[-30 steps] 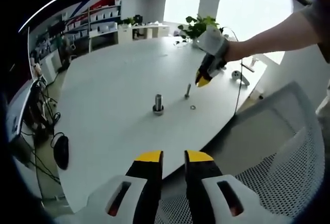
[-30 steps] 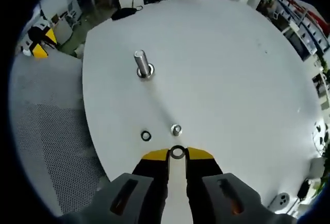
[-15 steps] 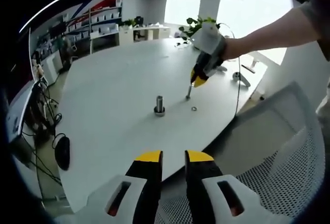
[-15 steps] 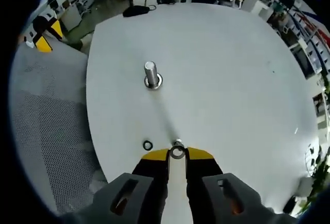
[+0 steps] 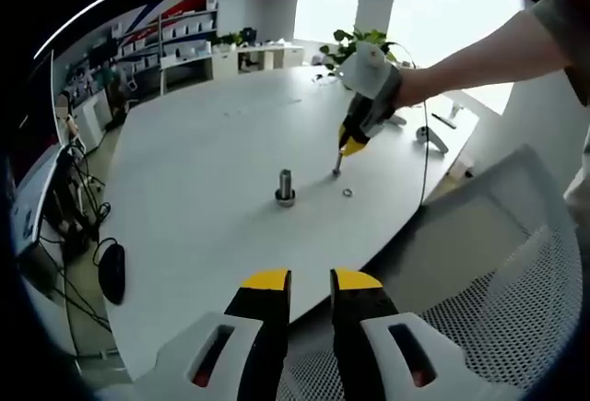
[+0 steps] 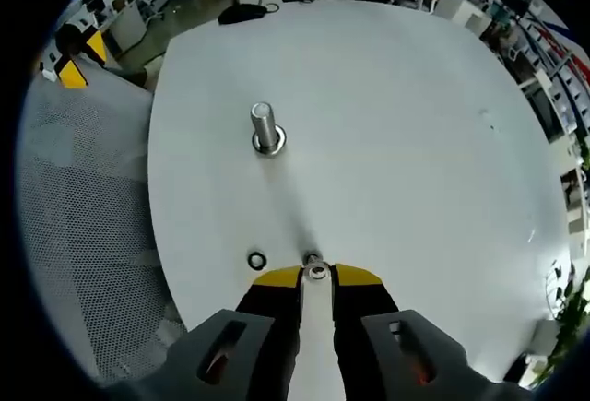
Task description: Place the washer onto the threaded stud by aligning its center hole with the stud, sliding it down to the base, and recovering from edge contact or off-axis alignment until the washer reaches the visible bottom stop.
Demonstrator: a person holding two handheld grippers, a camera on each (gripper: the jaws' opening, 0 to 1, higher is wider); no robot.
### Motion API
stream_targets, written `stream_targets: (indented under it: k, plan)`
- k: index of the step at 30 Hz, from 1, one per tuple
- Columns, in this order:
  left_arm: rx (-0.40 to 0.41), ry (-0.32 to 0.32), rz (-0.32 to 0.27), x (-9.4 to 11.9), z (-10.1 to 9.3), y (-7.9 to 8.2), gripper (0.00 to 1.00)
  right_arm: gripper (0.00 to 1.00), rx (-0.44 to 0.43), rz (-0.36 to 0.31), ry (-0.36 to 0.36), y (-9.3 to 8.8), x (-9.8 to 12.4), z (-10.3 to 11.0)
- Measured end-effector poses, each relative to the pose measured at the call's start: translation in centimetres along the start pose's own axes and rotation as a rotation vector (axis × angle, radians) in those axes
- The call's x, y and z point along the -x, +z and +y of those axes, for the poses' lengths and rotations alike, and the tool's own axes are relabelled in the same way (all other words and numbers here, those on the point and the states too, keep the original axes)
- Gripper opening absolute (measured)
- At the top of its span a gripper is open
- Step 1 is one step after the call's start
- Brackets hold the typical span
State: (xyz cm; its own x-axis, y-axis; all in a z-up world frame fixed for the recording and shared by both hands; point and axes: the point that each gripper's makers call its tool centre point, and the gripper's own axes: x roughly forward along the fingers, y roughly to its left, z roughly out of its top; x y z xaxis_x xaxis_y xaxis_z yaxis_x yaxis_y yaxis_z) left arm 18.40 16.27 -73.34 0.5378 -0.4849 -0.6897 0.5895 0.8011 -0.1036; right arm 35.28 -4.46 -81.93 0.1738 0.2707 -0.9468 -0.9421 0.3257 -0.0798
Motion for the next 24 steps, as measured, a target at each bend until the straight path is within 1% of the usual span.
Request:
stream_targets:
  k: [6,8,11,16,20,24]
  plan:
    - [0.001,0.001,0.000,0.0,0.0,0.0,0.14,0.13,-0.008,-0.007,0.006,0.4,-0.2,-0.5]
    - [0.001,0.002,0.001,0.0,0.0,0.0,0.14,0.13,0.005,-0.006,0.007,0.5,-0.2,-0.3]
    - [0.006,0.005,-0.003,0.0,0.1,0.0,0.14,0.13,0.031,0.008,0.011,0.2,-0.3,0.0]
    - [0.004,0.003,-0.001,0.0,0.1,0.0,0.14,0.13,0.044,0.026,0.014,-0.1,-0.7,0.0]
    - [0.003,0.002,0.005,0.0,0.1,-0.1,0.14,0.13,0.039,0.027,0.022,0.1,-1.3,0.0]
    - [0.002,0.000,0.008,0.0,0.1,-0.2,0.14,0.13,0.039,0.050,0.033,-0.4,-2.3,0.1]
